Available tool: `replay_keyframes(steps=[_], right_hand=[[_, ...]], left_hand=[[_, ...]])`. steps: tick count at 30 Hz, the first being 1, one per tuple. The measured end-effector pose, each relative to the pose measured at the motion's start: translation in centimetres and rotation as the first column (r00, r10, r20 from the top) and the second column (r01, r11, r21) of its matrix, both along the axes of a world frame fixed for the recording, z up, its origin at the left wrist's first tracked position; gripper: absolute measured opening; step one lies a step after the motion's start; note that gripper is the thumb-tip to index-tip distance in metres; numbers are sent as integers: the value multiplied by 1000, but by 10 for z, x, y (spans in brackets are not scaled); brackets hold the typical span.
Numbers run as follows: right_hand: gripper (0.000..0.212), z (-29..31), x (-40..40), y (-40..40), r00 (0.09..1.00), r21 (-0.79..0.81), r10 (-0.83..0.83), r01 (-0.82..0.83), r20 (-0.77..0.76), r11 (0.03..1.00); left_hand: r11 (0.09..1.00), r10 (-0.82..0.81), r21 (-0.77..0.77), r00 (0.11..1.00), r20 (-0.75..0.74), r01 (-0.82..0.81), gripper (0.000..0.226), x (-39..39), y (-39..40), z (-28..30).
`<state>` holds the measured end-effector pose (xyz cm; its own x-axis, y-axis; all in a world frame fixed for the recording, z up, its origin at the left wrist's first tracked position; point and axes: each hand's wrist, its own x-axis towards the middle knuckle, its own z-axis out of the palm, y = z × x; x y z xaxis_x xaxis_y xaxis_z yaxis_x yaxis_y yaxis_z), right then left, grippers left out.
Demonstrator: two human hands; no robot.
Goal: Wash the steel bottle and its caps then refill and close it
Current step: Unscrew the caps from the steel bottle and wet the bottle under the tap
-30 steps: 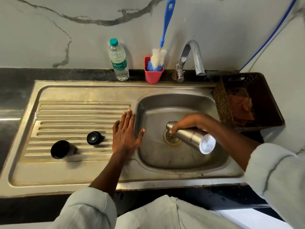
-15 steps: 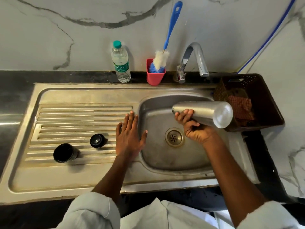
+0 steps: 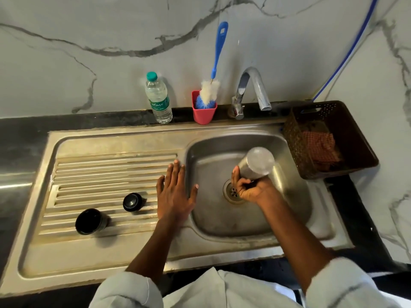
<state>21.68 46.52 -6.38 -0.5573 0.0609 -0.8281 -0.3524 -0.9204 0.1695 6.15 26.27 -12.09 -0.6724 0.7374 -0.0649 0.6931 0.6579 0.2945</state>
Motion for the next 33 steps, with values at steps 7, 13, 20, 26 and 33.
replay_keyframes(steps=[7, 13, 20, 26, 33], right_hand=[[55, 28, 9, -16, 930, 462, 304, -366, 205, 808], [55, 20, 1, -12, 714, 681, 47, -684, 699, 262], [65, 14, 3, 12, 556, 568, -161, -822, 816, 44], [53, 9, 7, 37, 513, 531, -182, -845, 839, 67], [55, 5, 2, 44, 527, 541, -166, -839, 833, 50]], left_hand=[[997, 39, 71, 996, 77, -44, 73, -3, 6, 7], [897, 162, 339, 924, 347, -285, 22, -15, 64, 47], [902, -86, 424, 924, 373, -87, 16, -16, 172, 94], [902, -115, 429, 925, 361, -55, 31, -20, 244, 108], [929, -95, 370, 972, 216, 8, 22, -23, 275, 107]])
